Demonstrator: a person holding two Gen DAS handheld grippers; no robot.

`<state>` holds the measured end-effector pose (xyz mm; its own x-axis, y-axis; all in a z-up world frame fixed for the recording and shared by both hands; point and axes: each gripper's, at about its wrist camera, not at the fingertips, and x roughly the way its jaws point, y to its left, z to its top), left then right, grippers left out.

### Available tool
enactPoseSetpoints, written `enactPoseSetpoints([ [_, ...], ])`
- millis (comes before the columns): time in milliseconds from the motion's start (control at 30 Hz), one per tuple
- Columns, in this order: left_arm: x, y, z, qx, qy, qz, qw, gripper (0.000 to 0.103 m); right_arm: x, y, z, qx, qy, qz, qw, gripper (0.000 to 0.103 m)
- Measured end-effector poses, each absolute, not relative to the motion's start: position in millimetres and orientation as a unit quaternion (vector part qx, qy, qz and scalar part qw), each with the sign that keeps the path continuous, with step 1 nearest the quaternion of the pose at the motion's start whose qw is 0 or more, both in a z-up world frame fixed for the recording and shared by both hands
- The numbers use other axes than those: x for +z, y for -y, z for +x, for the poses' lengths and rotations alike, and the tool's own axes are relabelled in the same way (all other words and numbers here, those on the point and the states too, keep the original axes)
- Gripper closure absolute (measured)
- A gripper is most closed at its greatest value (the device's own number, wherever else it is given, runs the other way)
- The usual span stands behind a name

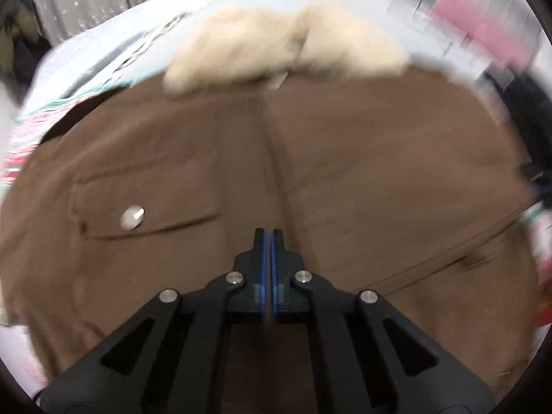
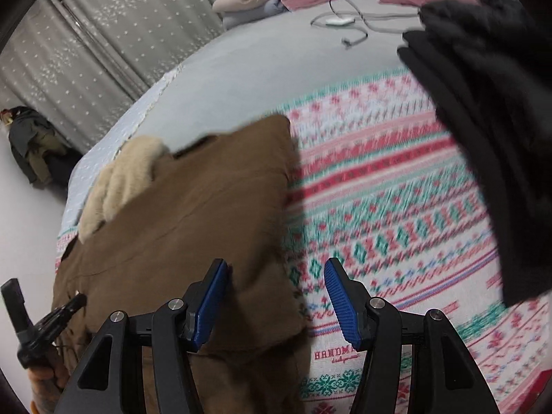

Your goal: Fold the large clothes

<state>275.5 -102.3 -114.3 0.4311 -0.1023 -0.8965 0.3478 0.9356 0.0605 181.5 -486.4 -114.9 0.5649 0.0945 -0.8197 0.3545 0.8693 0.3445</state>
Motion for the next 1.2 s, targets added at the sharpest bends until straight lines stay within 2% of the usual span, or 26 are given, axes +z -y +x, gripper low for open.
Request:
enactPoseSetpoints([
  [100, -102, 90, 268, -0.149, -0.49, 0.086, 0.855, 0.099, -126, 480, 182, -0.075, -0.463, 0.231, 0.853, 0.044],
  [200, -79, 94, 260, -0.187, -0.444, 0.062, 0.874, 0.095, -136, 484, 184, -0.055, -0.458, 0.276, 0.843, 0.045],
  [267, -71, 104, 254, -0.215, -0.428, 0.062, 0.876, 0.085, -139, 476, 188, -0.031, -0.464, 0.288, 0.837, 0.071],
  [300, -70, 111, 252, -0.232, -0.425, 0.061, 0.873, 0.081, -134, 470, 188, -0.034, -0.465, 0.278, 0.84, 0.076],
  [333, -70, 119, 250, -0.252, -0.424, 0.058, 0.868, 0.073, -127, 467, 188, -0.04, -0.459, 0.274, 0.844, 0.082],
  [367, -74, 124, 249, -0.272, -0.422, 0.052, 0.863, 0.065, -114, 466, 184, -0.053, -0.44, 0.277, 0.852, 0.084],
  [433, -88, 130, 248, -0.283, -0.431, 0.055, 0.855, 0.057, -87, 465, 175, -0.061, -0.394, 0.268, 0.877, 0.085],
  [467, -105, 138, 249, -0.277, -0.457, 0.069, 0.842, 0.057, -82, 463, 175, -0.08, -0.394, 0.236, 0.885, 0.085],
  [533, -120, 148, 244, -0.266, -0.451, 0.099, 0.846, 0.056, -105, 455, 188, -0.113, -0.455, 0.162, 0.868, 0.083],
  [567, -120, 152, 238, -0.262, -0.433, 0.12, 0.854, 0.056, -123, 453, 192, -0.109, -0.488, 0.153, 0.852, 0.078],
  [600, -118, 154, 235, -0.258, -0.43, 0.133, 0.855, 0.055, -128, 453, 188, -0.113, -0.472, 0.156, 0.86, 0.077],
  [633, -114, 153, 234, -0.258, -0.432, 0.138, 0.853, 0.052, -125, 456, 182, -0.121, -0.456, 0.168, 0.866, 0.071],
  [667, -110, 150, 233, -0.257, -0.436, 0.139, 0.851, 0.045, -122, 459, 177, -0.122, -0.449, 0.184, 0.865, 0.067],
  [767, -94, 136, 230, -0.249, -0.431, 0.125, 0.858, 0.031, -101, 472, 160, -0.113, -0.422, 0.242, 0.867, 0.067],
  [900, -81, 109, 234, -0.243, -0.424, 0.058, 0.87, 0.029, -74, 467, 144, -0.102, -0.377, 0.251, 0.886, 0.067],
  [1033, -102, 112, 238, -0.243, -0.463, 0.032, 0.852, 0.029, -100, 458, 146, -0.06, -0.39, 0.277, 0.876, 0.069],
  [1100, -120, 114, 242, -0.22, -0.495, 0.036, 0.84, 0.029, -128, 450, 157, -0.077, -0.443, 0.255, 0.856, 0.082],
  [1200, -111, 107, 231, -0.21, -0.49, 0.041, 0.845, 0.029, -118, 429, 156, -0.1, -0.449, 0.186, 0.868, 0.083],
])
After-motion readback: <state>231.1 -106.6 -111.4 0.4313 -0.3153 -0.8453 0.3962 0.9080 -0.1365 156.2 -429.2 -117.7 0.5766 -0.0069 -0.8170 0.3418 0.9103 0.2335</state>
